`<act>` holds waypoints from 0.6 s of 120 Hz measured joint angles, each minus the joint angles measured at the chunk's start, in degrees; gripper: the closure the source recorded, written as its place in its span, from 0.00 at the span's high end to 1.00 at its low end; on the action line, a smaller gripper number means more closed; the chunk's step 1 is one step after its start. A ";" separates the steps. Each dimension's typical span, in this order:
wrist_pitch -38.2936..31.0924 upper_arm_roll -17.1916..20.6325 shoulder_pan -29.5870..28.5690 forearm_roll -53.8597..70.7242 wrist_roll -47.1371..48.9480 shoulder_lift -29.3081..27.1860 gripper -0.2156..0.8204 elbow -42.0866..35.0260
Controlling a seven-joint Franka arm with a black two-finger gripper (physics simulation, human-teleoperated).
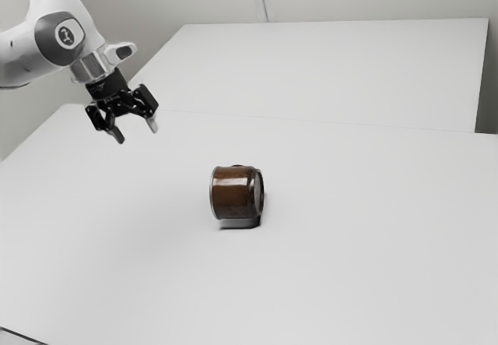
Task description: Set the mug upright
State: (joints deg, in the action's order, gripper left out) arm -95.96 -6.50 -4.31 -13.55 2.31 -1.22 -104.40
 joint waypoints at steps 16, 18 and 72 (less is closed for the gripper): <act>-0.05 -0.01 -3.52 -6.47 0.41 3.44 0.79 -1.59; -0.05 -0.01 -3.84 -7.18 0.46 3.97 0.79 -1.69; -1.80 -0.03 -2.40 -25.66 1.37 15.45 0.79 -2.21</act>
State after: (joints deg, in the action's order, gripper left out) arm -97.75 -6.53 -6.70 -39.21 3.68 14.23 -106.61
